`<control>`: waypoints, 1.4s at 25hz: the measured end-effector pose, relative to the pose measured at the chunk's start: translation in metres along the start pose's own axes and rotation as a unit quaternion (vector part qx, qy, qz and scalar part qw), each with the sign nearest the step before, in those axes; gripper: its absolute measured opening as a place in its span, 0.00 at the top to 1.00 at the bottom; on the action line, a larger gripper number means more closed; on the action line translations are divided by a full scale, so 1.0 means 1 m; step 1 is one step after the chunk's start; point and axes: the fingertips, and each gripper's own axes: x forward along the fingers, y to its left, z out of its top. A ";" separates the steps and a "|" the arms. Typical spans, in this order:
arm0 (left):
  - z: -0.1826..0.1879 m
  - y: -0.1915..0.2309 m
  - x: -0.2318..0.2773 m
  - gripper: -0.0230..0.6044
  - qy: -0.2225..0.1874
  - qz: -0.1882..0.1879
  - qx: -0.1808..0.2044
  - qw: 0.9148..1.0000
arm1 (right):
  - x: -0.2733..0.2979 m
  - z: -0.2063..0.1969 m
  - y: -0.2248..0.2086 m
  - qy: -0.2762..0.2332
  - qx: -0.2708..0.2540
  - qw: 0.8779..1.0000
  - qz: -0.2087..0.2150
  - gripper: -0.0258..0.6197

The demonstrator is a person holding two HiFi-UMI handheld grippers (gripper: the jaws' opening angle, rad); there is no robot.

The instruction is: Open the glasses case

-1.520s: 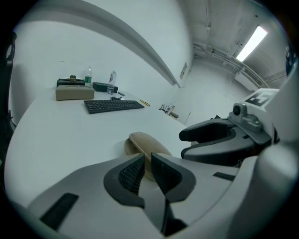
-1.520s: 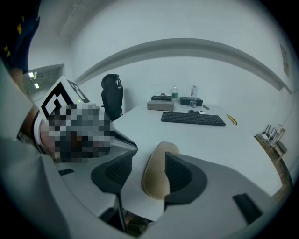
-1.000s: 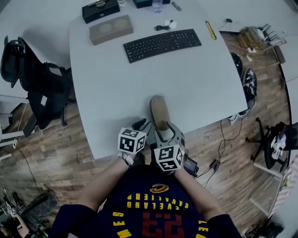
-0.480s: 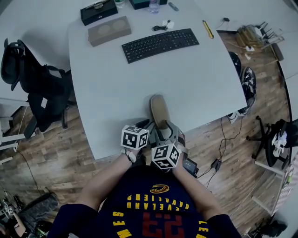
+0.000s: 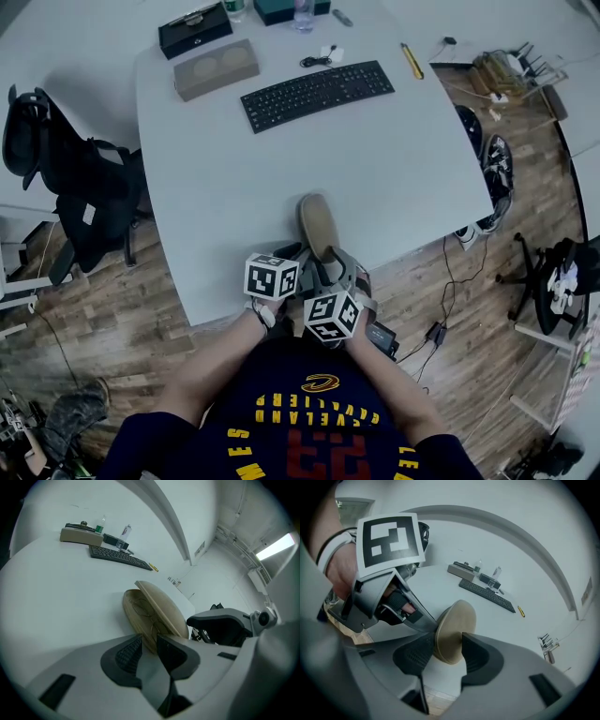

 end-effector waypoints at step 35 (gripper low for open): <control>-0.001 0.001 0.001 0.79 0.008 0.001 0.015 1.000 | -0.027 -0.016 -0.056 -0.028 0.131 0.991 -0.016 0.87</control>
